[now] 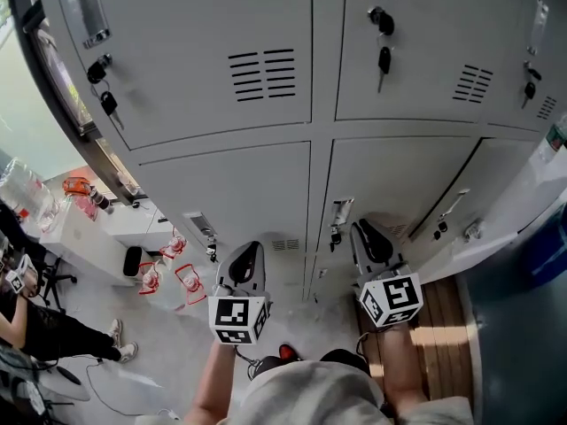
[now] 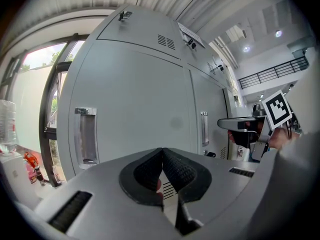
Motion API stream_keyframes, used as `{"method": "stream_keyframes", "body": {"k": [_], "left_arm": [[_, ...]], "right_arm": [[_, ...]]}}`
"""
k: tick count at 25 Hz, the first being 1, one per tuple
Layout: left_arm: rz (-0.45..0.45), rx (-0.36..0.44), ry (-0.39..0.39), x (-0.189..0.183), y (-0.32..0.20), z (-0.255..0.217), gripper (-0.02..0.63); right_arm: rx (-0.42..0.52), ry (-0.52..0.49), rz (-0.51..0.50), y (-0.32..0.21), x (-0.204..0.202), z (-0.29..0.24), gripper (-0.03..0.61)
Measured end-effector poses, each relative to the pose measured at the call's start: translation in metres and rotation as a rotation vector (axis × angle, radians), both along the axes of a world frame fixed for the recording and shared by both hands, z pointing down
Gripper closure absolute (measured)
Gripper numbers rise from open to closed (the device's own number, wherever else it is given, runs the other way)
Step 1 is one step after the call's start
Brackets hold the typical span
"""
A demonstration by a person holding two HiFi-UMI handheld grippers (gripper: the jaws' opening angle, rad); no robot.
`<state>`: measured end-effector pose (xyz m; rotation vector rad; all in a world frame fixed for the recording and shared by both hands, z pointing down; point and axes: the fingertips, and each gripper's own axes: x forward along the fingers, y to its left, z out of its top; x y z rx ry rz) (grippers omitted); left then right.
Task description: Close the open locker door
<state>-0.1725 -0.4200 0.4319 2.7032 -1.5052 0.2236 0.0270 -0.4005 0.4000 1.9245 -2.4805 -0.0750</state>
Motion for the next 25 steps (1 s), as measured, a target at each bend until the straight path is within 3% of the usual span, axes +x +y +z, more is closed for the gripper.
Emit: {"method": "stream_keyframes", "body": {"k": [9, 18, 25], "left_arm": [[-0.014, 0.019, -0.015, -0.001, 0.022, -0.008, 0.592], [-0.05, 0.007, -0.041, -0.011, 0.047, -0.002, 0.592], [-0.058, -0.007, -0.054, -0.012, 0.056, 0.005, 0.592]], "right_arm": [[-0.002, 0.006, 0.039, 0.046, 0.021, 0.011, 0.542], [-0.049, -0.047, 0.044, 0.075, 0.02, 0.035, 0.557], [-0.055, -0.023, 0.026, 0.08, 0.015, 0.04, 0.558]]}}
